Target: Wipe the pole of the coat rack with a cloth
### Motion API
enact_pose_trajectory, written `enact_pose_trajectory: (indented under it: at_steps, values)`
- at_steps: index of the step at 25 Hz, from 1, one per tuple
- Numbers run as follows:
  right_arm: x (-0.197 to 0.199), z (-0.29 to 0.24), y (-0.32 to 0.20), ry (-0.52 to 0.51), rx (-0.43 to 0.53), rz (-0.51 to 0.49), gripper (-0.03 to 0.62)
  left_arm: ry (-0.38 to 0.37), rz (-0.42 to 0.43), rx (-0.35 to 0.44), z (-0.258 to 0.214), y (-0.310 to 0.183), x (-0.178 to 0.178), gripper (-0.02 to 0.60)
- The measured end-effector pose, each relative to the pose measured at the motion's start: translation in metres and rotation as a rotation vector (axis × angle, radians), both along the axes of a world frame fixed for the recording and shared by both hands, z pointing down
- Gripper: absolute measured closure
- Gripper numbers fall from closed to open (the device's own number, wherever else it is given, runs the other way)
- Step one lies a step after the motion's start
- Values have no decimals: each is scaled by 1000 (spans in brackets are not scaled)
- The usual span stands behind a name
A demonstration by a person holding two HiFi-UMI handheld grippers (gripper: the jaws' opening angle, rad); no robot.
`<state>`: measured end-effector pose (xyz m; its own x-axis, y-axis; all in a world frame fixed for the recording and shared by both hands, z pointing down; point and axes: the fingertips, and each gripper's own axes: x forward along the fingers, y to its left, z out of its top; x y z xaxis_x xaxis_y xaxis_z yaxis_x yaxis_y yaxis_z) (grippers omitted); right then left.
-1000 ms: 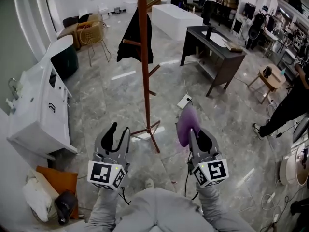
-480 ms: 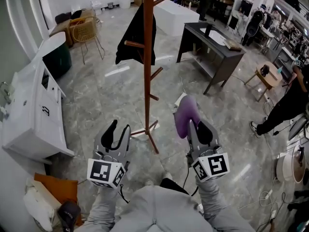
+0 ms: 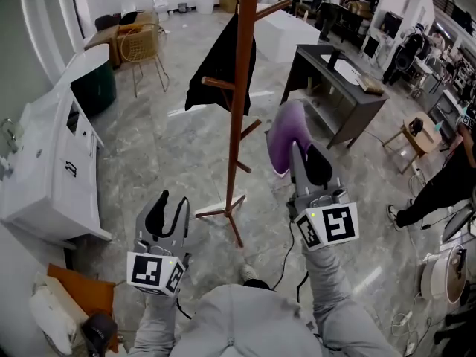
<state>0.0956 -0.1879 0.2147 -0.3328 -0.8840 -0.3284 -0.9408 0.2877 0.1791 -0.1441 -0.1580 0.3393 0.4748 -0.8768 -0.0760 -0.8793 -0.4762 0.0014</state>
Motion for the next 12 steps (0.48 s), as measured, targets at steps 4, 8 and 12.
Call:
enact_pose_trajectory:
  at_steps: [4, 8, 12]
  values:
    - [-10, -29, -41, 19, 69, -16, 539, 3, -69, -4, 1, -17, -12, 403]
    - [-18, -60, -78, 46, 141, 15, 539, -4, -128, -7, -1, -30, -20, 403]
    - [-41, -86, -103, 124, 222, -15, 539, 0, -180, -7, -2, -37, -28, 403]
